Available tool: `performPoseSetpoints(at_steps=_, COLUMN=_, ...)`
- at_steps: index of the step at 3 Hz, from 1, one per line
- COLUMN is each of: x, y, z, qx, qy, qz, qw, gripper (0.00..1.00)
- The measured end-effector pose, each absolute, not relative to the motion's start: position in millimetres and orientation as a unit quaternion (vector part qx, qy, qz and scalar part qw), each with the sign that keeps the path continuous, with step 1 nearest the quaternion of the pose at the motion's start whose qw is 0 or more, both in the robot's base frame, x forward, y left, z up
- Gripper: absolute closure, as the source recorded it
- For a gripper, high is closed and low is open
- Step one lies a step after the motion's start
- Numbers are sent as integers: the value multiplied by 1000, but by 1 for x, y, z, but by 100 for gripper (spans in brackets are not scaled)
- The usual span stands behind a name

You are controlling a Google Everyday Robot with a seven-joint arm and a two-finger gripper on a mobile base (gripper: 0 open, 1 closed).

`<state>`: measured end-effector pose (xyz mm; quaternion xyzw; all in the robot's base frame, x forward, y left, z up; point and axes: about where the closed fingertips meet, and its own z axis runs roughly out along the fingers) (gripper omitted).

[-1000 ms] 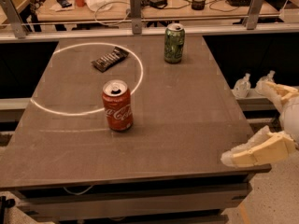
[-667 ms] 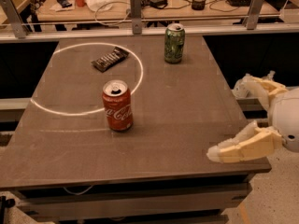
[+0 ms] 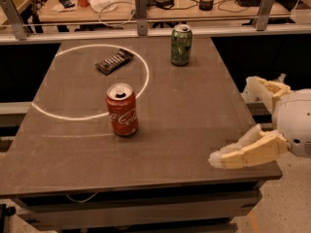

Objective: Move coke can near rxbar chocolate

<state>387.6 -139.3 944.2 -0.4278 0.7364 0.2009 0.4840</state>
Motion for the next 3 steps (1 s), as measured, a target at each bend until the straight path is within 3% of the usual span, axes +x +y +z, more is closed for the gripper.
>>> performPoseSetpoints(at_steps=3, x=399, y=-56, z=905, qx=-468, qy=714, qz=246, qw=458, gripper=0)
